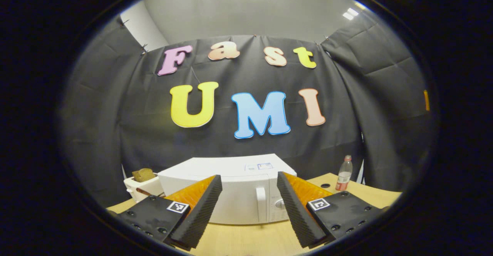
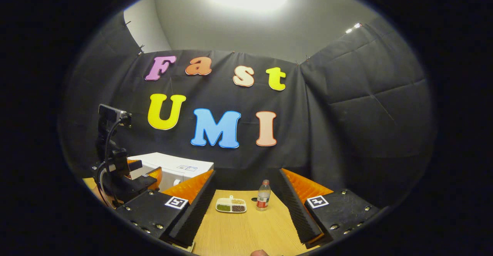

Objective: Open the microwave oven with the left hand, put the food in, and close the microwave oven.

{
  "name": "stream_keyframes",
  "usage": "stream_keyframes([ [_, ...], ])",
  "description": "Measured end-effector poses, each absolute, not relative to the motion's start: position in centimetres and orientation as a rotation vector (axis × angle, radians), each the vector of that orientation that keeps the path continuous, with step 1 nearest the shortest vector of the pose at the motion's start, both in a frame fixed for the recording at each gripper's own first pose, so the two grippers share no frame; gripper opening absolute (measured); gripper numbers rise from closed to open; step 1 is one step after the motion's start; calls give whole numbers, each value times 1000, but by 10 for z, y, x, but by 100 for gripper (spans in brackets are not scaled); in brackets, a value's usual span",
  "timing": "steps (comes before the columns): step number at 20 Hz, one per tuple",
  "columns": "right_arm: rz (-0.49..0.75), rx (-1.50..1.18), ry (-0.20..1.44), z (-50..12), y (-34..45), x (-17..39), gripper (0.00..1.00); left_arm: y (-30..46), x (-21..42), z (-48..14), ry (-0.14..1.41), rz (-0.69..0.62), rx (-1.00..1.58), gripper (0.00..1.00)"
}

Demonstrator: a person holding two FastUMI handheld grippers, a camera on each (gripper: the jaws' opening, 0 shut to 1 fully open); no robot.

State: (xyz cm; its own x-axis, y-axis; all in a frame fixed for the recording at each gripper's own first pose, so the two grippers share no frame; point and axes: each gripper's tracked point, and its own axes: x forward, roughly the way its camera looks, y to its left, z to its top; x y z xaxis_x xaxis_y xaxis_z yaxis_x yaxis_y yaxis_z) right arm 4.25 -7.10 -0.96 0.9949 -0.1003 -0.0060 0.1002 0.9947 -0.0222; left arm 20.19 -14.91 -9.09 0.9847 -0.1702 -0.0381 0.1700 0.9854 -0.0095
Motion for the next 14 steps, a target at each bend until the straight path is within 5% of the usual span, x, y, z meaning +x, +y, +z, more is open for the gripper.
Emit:
stream_keyframes([
  [14, -212, -79, 57, -16, -79, 42, 96, -191, 284, -210, 244, -224, -15, 94],
])
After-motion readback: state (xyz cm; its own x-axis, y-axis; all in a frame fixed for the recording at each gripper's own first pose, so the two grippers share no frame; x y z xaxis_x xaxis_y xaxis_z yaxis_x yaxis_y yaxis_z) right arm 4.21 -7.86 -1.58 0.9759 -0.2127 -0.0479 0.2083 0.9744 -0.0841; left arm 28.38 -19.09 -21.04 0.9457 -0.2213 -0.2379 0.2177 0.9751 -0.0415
